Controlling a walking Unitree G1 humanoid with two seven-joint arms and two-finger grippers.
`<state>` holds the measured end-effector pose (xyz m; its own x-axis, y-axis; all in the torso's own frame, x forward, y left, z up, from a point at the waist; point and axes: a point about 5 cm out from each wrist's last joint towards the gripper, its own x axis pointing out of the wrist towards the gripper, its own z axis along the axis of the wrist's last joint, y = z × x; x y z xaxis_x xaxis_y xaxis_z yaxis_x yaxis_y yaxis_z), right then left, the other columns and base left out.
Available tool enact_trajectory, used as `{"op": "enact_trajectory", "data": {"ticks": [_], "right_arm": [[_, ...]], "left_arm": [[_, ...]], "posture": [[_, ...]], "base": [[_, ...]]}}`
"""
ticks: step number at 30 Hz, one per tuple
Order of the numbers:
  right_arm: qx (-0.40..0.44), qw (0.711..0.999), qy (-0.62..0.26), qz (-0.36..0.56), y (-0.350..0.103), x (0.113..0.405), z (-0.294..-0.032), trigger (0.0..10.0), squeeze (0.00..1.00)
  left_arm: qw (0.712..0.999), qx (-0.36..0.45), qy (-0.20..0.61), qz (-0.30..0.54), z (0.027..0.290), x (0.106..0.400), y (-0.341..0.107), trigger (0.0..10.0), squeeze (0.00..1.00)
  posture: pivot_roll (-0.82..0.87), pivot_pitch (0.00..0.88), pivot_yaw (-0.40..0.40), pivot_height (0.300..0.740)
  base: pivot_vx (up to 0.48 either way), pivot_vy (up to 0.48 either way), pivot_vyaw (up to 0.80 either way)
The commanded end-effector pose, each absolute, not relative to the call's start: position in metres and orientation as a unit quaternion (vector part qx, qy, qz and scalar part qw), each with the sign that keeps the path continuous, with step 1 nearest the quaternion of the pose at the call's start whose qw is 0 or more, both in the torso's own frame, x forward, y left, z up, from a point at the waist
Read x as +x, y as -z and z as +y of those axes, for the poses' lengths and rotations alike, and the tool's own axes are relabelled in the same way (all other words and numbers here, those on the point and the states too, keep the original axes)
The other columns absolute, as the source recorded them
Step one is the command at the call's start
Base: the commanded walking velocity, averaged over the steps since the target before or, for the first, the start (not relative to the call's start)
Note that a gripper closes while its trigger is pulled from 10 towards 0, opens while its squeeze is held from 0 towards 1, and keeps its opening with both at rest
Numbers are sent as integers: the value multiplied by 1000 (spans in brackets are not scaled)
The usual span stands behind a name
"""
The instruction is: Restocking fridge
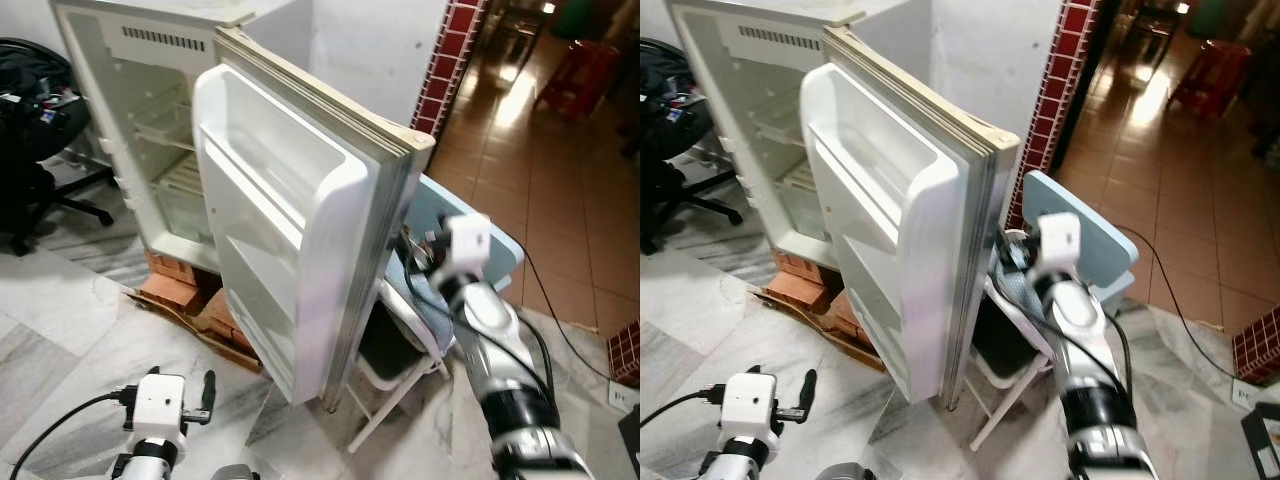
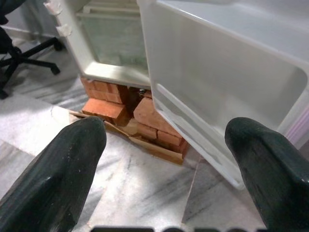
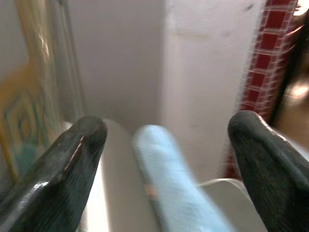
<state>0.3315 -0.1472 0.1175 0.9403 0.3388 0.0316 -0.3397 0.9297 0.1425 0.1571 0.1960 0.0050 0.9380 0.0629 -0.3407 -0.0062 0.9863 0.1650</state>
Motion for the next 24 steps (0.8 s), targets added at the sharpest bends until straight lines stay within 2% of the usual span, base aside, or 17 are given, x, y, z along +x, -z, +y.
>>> {"op": "enact_trajectory", "data": {"ticks": [1, 2, 5, 10, 11, 14, 15, 24], "right_arm": [[136, 949, -283, -24, -137, 328, -122, 10000, 0], [173, 910, -374, -28, -148, 316, -106, 10000, 0], [197, 873, -444, -28, -156, 304, -97, 10000, 0], [113, 907, -405, 7, -129, 315, -103, 10000, 0], [80, 930, -357, 14, -119, 323, -112, 10000, 0], [69, 947, -313, 24, -112, 329, -121, 10000, 0], [67, 956, -283, 32, -111, 331, -132, 10000, 0], [46, 959, -276, 40, -103, 330, -137, 10000, 0]], "left_arm": [[980, 83, -29, 179, 201, 155, -2, 10000, 0], [979, 82, -31, 184, 203, 154, 1, 10000, 0], [978, 80, -33, 190, 203, 152, 5, 10000, 0], [974, 58, -56, 211, 210, 147, 16, 10000, 0], [973, 61, -59, 214, 213, 145, 19, 10000, 0], [972, 63, -62, 216, 215, 144, 21, 10000, 0], [972, 64, -66, 219, 219, 142, 25, 10000, 0], [970, 71, -78, 221, 229, 141, 34, 10000, 0]], "posture": [[127, 0, -81, 740], [135, 0, -85, 740], [142, 0, -91, 740], [158, 0, -106, 740], [162, 0, -107, 740], [168, 0, -110, 740], [172, 0, -110, 740], [181, 0, -113, 740]], "base": [[0, 0, 0], [0, 0, 0], [0, 0, 0], [0, 0, 0], [0, 0, 0], [0, 0, 0], [0, 0, 0], [0, 0, 0]]}}
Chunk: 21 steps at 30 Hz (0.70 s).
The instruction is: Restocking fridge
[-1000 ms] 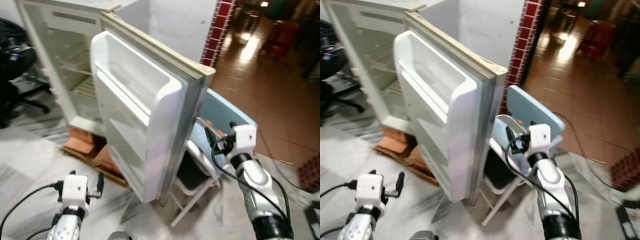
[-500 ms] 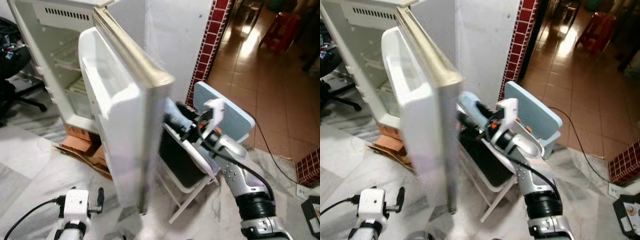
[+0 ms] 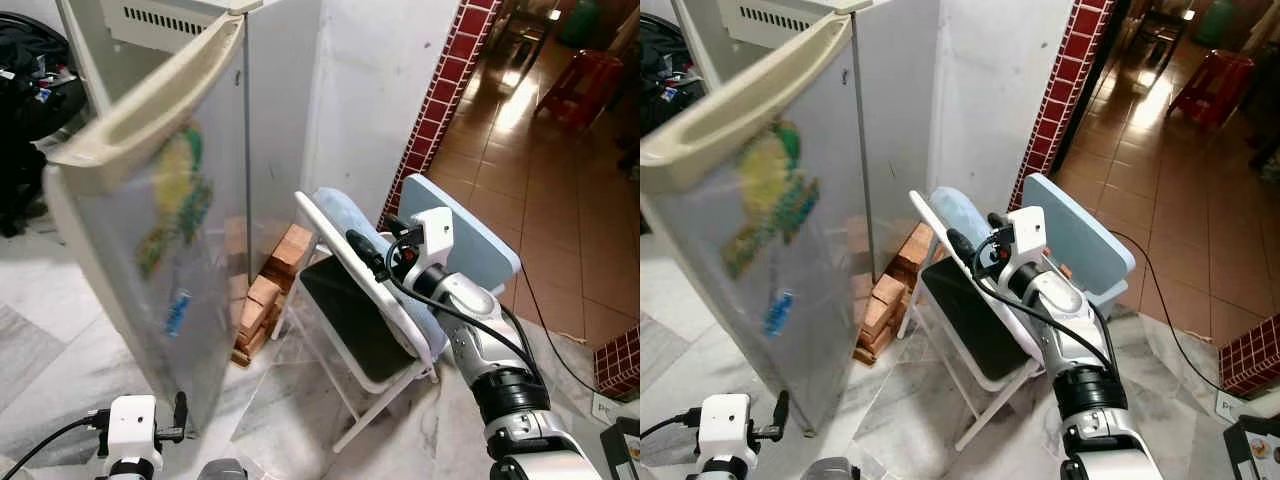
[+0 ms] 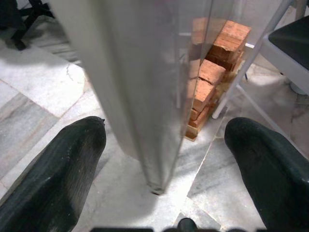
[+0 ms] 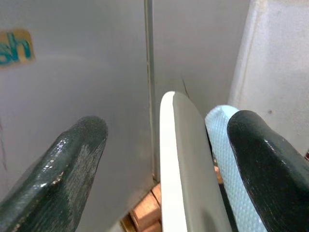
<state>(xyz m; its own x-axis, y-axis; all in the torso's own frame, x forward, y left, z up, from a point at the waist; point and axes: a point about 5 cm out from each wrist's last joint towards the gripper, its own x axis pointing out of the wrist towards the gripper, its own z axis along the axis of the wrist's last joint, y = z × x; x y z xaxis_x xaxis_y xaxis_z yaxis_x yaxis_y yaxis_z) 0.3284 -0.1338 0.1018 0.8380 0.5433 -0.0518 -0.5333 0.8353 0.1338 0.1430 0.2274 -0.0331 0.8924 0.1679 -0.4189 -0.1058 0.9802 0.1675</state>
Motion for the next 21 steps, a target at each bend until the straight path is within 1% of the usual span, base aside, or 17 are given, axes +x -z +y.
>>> {"op": "enact_trajectory", "data": {"ticks": [1, 3, 5, 6, 9, 10, 14, 17, 21], "right_arm": [[34, 963, -267, 34, -102, 331, -138, 10000, 0], [23, 968, -247, 26, -101, 332, -140, 10000, 0], [6, 978, -205, 18, -99, 333, -147, 10000, 0], [3, 985, -174, 15, -97, 330, -153, 10000, 0], [-1, 988, -152, 14, -94, 327, -158, 10000, 0], [3, 991, -131, 13, -91, 323, -163, 10000, 0], [11, 996, -89, 9, -87, 319, -169, 10000, 0], [12, 996, -86, -4, -90, 319, -167, 10000, 0], [18, 998, -64, -8, -91, 316, -172, 10000, 0]], "left_arm": [[971, 85, -73, 213, 231, 144, 33, 10000, 0], [970, 107, -65, 206, 232, 148, 32, 10000, 0], [968, 154, -48, 194, 235, 157, 31, 10000, 0], [967, 160, -53, 189, 239, 163, 30, 10000, 0], [969, 153, -65, 182, 244, 171, 26, 10000, 0], [971, 165, -62, 162, 248, 181, 17, 10000, 0], [975, 197, -42, 97, 247, 210, -16, 10000, 0], [976, 201, -35, 83, 246, 219, -24, 10000, 0], [978, 197, -23, 68, 242, 228, -36, 10000, 0]], "posture": [[178, 0, -113, 740], [175, 0, -113, 740], [172, 0, -111, 740], [163, 0, -107, 740], [149, 0, -98, 740], [135, 0, -93, 740], [99, 0, -80, 740], [91, 0, -73, 740], [78, 0, -70, 740]], "base": [[0, 0, 0], [0, 0, 0], [0, 0, 0], [0, 0, 0], [0, 0, 0], [0, 0, 0], [0, 0, 0], [0, 0, 0], [0, 0, 0]]}}
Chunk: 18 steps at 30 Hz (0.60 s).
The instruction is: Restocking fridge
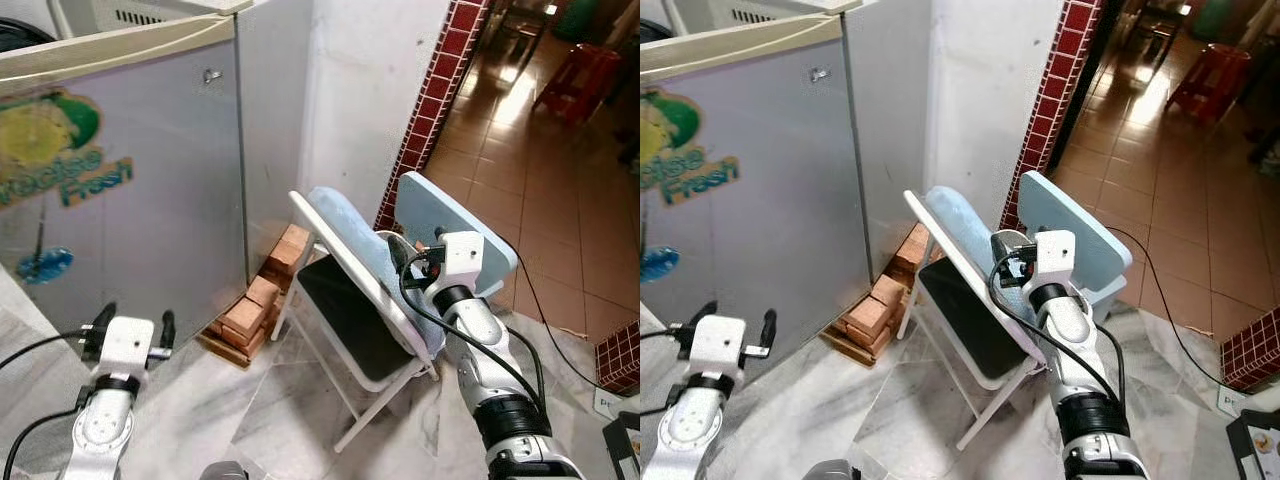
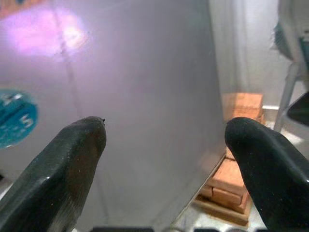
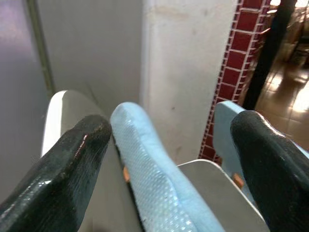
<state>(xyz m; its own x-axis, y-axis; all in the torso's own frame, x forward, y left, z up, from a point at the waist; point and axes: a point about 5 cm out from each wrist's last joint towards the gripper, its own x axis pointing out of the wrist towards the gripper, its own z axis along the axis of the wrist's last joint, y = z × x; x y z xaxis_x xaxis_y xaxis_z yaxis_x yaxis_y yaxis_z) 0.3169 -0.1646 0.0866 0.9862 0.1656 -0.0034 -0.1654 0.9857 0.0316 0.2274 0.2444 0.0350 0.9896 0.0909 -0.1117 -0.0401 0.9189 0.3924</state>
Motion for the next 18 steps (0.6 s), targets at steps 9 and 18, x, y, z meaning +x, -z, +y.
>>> {"op": "enact_trajectory", "data": {"ticks": [9, 18], "right_arm": [[18, 998, -51, 13, -77, 303, -172, 10000, 0], [13, 999, -41, 11, -80, 307, -177, 10000, 0]], "left_arm": [[979, 196, -26, 49, 234, 248, -60, 10000, 0], [981, 188, -2, 49, 217, 248, -68, 10000, 0]], "posture": [[73, 0, -66, 740], [61, 0, -54, 740]], "base": [[0, 0, 0], [0, 0, 0]]}}
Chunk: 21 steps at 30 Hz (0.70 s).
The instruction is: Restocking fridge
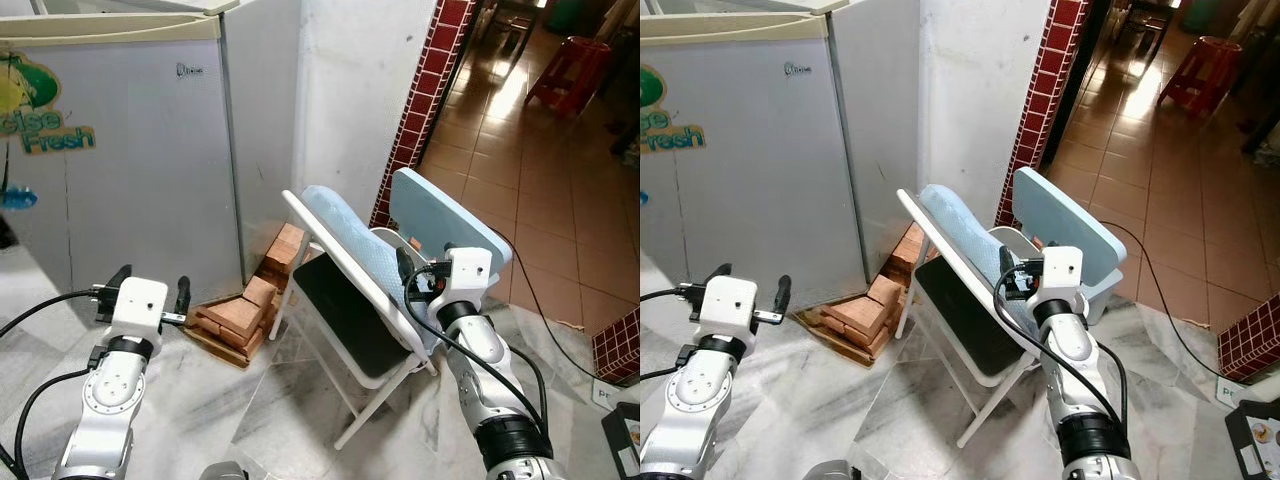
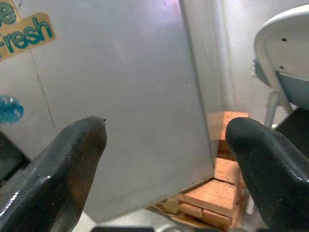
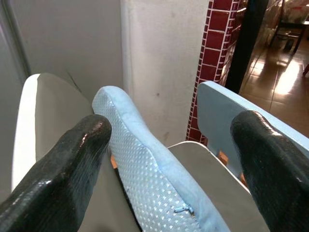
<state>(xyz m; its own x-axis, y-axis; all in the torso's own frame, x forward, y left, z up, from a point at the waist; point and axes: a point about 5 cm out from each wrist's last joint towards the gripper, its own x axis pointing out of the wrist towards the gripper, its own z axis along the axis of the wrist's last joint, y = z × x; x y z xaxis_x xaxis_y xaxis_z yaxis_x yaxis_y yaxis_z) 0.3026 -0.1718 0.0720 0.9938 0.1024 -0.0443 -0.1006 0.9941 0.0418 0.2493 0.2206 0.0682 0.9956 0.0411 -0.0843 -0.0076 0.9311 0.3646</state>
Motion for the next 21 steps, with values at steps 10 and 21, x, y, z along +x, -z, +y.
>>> {"op": "enact_trajectory", "data": {"ticks": [10, 21], "right_arm": [[13, 999, -43, 17, -78, 307, -177, 10000, 0], [13, 999, -45, 18, -77, 307, -176, 10000, 0]], "left_arm": [[980, 182, -1, 73, 212, 244, -65, 10000, 0], [981, 182, 6, 73, 210, 247, -65, 10000, 0]], "posture": [[63, 0, -56, 740], [59, 0, -57, 740]], "base": [[-24, 55, -90], [-135, 398, 0]]}}
